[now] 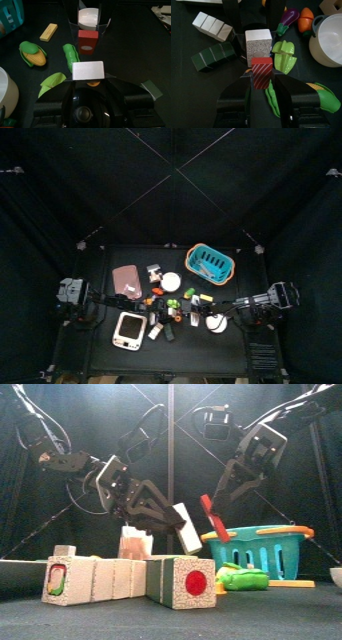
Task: Place salmon near egg block
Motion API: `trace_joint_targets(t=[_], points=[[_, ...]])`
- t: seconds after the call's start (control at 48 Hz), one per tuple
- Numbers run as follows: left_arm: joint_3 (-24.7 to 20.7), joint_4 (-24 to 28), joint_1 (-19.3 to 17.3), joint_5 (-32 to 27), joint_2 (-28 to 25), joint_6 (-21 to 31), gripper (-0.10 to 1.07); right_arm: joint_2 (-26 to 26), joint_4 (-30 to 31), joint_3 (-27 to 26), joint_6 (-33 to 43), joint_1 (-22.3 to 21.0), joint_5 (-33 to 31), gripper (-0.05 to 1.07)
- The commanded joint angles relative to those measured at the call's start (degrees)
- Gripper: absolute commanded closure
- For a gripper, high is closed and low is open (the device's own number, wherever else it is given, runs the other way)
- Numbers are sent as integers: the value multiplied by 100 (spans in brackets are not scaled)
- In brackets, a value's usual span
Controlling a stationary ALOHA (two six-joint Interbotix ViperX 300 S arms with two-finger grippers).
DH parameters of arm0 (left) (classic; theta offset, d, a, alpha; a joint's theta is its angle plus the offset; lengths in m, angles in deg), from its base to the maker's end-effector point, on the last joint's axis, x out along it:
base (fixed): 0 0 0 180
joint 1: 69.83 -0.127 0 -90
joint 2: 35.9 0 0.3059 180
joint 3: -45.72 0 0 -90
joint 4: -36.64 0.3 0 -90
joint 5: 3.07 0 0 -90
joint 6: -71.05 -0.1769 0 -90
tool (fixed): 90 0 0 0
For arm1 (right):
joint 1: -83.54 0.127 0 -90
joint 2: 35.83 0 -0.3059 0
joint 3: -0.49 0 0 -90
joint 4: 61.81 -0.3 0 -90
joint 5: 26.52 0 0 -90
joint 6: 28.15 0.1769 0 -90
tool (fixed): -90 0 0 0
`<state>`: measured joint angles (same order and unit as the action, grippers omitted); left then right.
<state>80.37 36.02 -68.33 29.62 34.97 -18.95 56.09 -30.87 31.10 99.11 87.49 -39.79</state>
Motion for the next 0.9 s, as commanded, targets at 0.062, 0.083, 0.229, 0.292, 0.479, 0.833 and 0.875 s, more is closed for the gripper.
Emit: trace_joint_targets(t=[0.062,0.083,0.229,0.292,0.479,0.833,0.875], points=[[-53,-9,-9,35,141,-9,47,-202,0,-26,9,-9,-88,59],[-44,-9,-9,35,141,-9,47,-220,0,-18,9,-9,-132,59],[35,-9,-9,35,264,-9,47,-387,-70,62,9,-18,-694,59],[97,-9,-9,44,343,-9,47,-457,-97,70,9,-53,-967,59],[343,-9,-9,44,633,-9,47,-554,-308,149,0,-185,-1828,59],[896,-9,-9,211,1266,-9,47,-501,-721,413,-44,-448,-2619,59],[993,-9,-9,308,1362,-9,47,-483,-756,448,-44,-501,-2654,59]])
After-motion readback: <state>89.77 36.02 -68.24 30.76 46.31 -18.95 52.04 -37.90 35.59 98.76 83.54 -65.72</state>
